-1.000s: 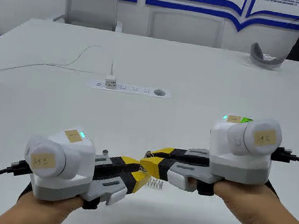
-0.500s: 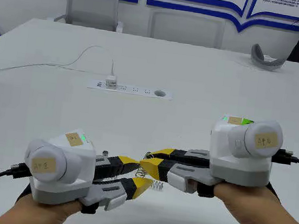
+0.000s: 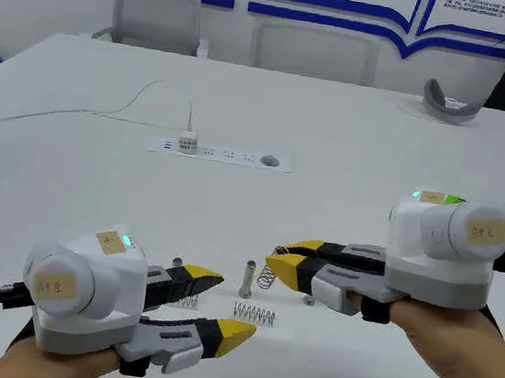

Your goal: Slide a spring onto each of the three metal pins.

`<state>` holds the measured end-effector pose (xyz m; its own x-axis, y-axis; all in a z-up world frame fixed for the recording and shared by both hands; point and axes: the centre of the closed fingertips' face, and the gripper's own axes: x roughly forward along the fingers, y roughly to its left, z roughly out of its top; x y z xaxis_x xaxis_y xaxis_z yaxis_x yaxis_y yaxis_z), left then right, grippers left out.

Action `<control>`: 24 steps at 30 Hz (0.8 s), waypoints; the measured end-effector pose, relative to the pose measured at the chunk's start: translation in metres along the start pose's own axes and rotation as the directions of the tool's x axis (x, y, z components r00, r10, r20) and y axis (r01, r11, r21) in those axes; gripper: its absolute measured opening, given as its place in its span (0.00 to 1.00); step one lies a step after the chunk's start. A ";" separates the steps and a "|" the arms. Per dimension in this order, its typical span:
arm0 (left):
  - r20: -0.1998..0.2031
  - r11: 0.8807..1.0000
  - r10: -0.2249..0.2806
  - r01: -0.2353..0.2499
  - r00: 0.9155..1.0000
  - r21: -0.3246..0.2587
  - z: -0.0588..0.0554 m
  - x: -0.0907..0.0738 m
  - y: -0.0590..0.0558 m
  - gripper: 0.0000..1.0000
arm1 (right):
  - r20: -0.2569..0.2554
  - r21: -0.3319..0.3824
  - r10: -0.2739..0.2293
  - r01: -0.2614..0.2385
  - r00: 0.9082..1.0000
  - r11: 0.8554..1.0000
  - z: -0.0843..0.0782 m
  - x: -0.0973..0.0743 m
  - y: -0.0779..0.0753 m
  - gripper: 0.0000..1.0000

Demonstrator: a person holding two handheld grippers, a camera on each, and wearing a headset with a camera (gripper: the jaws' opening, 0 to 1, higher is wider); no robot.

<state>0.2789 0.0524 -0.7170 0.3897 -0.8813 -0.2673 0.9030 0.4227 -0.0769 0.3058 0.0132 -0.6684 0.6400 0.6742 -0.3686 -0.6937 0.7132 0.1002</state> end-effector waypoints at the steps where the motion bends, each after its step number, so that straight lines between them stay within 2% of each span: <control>1: -0.001 1.000 0.000 0.000 1.000 0.001 -0.001 -0.001 0.000 0.47 | 0.001 0.001 -0.006 0.006 1.000 1.000 0.000 -0.001 -0.003 0.11; 9: -0.023 1.000 0.011 -0.011 1.000 0.004 -0.012 -0.014 0.000 0.53 | 0.018 0.011 -0.063 0.063 0.998 0.998 0.005 -0.012 -0.024 0.11; 24: -0.008 0.995 0.094 -0.094 0.996 -0.034 -0.017 -0.037 0.021 0.60 | 0.022 0.018 -0.136 0.136 0.990 0.991 0.006 -0.018 -0.052 0.11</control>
<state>0.2808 0.0975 -0.7248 0.4712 -0.8362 -0.2807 0.8558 0.5104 -0.0839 0.3328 -0.0351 -0.6611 0.7355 0.5749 -0.3585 -0.5944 0.8015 0.0658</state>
